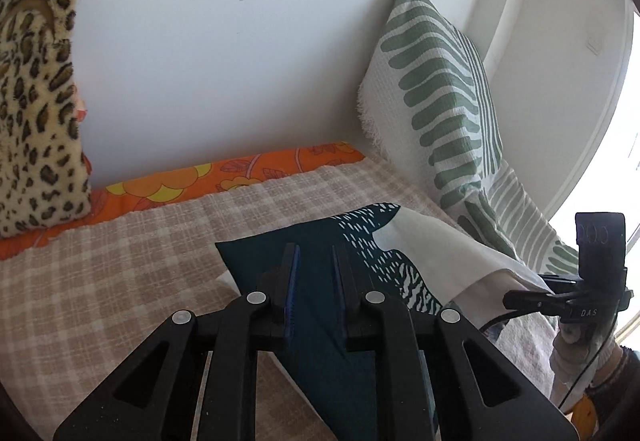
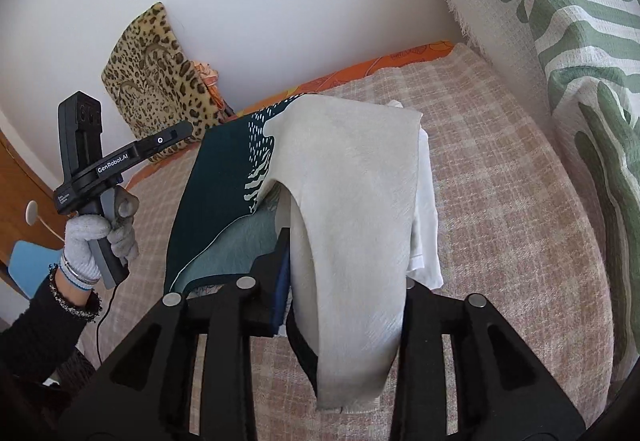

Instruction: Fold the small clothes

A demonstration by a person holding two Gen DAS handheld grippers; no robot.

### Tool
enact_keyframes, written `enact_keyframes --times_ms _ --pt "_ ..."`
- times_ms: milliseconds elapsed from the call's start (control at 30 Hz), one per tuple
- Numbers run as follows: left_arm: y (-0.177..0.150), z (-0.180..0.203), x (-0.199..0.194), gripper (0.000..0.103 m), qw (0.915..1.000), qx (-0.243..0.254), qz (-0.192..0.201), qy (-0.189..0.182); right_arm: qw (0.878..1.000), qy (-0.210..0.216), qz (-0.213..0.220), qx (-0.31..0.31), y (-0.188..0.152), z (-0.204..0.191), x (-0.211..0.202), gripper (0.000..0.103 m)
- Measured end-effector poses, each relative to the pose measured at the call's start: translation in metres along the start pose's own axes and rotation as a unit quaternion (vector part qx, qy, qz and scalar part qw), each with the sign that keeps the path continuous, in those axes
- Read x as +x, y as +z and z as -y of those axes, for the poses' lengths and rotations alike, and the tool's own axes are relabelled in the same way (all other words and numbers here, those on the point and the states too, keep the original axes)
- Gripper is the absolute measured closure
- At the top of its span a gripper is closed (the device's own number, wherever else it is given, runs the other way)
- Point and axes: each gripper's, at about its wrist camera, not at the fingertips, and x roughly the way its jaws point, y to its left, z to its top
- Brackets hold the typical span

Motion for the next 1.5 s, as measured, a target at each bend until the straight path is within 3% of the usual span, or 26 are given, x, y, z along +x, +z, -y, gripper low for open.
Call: enact_keyframes --times_ms 33,133,300,500,600,667,700,733,767,833,933,967,1067,1133,1167,1233,1367,1500 --pt "-0.005 0.008 0.001 0.089 0.9998 0.012 -0.010 -0.011 1.000 0.009 0.008 0.000 -0.001 0.003 -0.007 0.039" --pt "-0.021 0.021 0.014 0.089 0.9982 0.028 -0.043 -0.033 0.998 0.055 0.029 0.003 0.001 0.014 -0.027 0.037" --pt "-0.044 0.022 0.038 0.089 0.9959 0.026 -0.078 -0.036 0.992 0.045 0.070 0.095 0.031 0.060 -0.016 0.035" --pt "-0.051 0.024 0.038 0.089 0.9958 0.030 -0.078 -0.039 0.984 0.008 0.034 0.177 0.074 0.094 0.049 0.035" --pt "-0.052 0.025 0.036 0.089 0.9955 0.039 -0.077 -0.039 0.983 0.016 0.003 0.184 0.088 0.097 0.077 0.035" --pt "-0.053 0.024 0.037 0.089 0.9952 0.041 -0.079 -0.040 0.984 0.003 0.002 0.178 0.092 0.093 0.085 0.050" --pt "-0.054 0.024 0.037 0.089 0.9952 0.042 -0.079 -0.040 0.985 0.011 0.003 0.171 0.094 0.088 0.086 0.076" --pt "-0.055 0.023 0.036 0.089 0.9952 0.042 -0.078 -0.040 0.987 0.014 0.002 0.159 0.095 0.081 0.086 0.090" --pt "-0.056 0.023 0.037 0.089 0.9952 0.043 -0.078 -0.040 0.991 0.004 0.006 0.133 0.098 0.070 0.084 0.097" --pt "-0.056 0.024 0.039 0.089 0.9950 0.047 -0.079 -0.038 0.997 -0.040 0.026 0.066 0.105 0.045 0.077 0.099" --pt "-0.058 0.027 0.045 0.089 0.9950 0.047 -0.079 -0.037 0.990 -0.135 0.037 0.036 0.119 0.037 0.082 0.100" --pt "-0.057 0.029 0.046 0.089 0.9950 0.049 -0.080 -0.035 0.988 -0.146 0.032 0.041 0.122 0.040 0.086 0.100" --pt "-0.054 0.033 0.045 0.089 0.9947 0.051 -0.082 -0.036 0.987 -0.156 0.012 0.038 0.119 0.041 0.087 0.097" --pt "-0.052 0.033 0.038 0.089 0.9951 0.049 -0.076 -0.039 0.990 -0.128 0.016 0.054 0.112 0.042 0.071 0.092" --pt "-0.051 0.032 0.034 0.089 0.9954 0.048 -0.073 -0.040 0.989 -0.138 0.026 0.052 0.107 0.039 0.059 0.087" --pt "-0.050 0.031 0.024 0.089 0.9959 0.046 -0.066 -0.043 0.986 -0.154 0.051 0.045 0.095 0.032 0.032 0.066" --pt "-0.050 0.027 0.004 0.089 0.9964 0.036 -0.060 -0.048 0.987 -0.146 0.063 0.034 0.061 0.014 -0.005 0.066" --pt "-0.053 0.027 -0.017 0.089 0.9968 0.027 -0.058 -0.049 0.987 -0.159 0.016 0.015 0.027 -0.002 0.003 0.066"
